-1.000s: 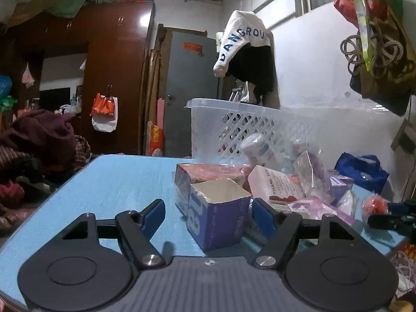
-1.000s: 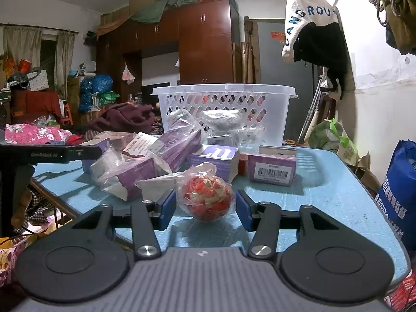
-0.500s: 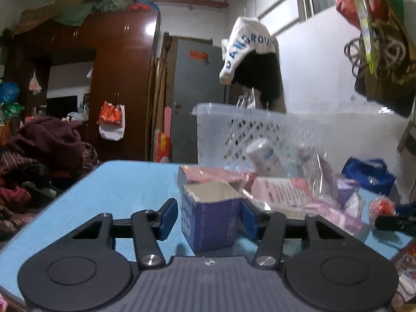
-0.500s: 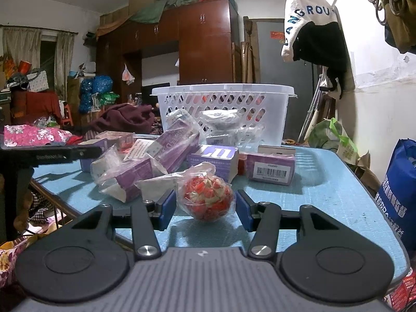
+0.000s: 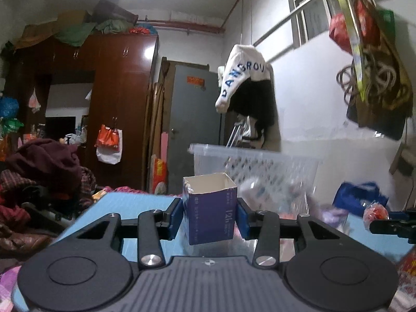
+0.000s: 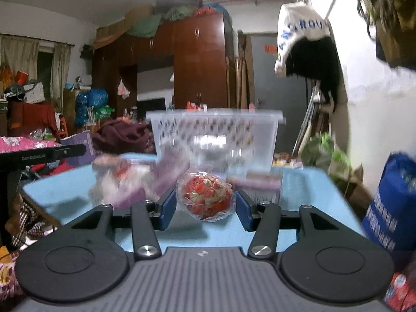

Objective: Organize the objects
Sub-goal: 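Carry both items over the white basket and open both tools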

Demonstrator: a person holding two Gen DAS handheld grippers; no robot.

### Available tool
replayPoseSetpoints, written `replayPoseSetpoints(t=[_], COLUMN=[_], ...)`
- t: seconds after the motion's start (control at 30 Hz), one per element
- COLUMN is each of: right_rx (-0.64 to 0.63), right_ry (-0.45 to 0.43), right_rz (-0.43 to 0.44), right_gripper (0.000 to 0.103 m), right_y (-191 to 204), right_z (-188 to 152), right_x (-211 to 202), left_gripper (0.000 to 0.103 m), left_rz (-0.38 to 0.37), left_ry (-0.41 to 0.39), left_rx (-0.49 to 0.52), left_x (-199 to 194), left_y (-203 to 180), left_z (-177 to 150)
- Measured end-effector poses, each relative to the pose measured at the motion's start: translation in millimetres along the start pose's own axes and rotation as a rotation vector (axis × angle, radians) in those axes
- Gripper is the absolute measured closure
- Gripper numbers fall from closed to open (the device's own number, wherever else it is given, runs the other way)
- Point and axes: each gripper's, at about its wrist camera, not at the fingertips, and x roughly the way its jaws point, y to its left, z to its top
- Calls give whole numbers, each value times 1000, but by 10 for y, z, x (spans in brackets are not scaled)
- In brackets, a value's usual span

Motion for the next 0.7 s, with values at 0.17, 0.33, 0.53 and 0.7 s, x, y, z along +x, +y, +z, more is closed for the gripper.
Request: replayPoseSetpoints(t=[0.17,0.33,0.53,0.7], right_rx=[-69,-45,-30,-17], right_ry=[-101,38,217,220], right_rz=[-10,-53,-99,-107], right_gripper=[49,50,49,15], right_y=[13,-151,-319,-324], right_z=[738,1452,1504,1448], right_x=[368,1417,2123,2021], left_gripper=[56,56,56,19], left_rz=[-87,-111,-79,-117], left_ry=[-5,116,341,379], left_rx=[-33,-56,-96,-111], left_x=[470,1409,2247,2263], left_y=[-24,-186,-242,-200], left_z=[667,1247,1145,1019])
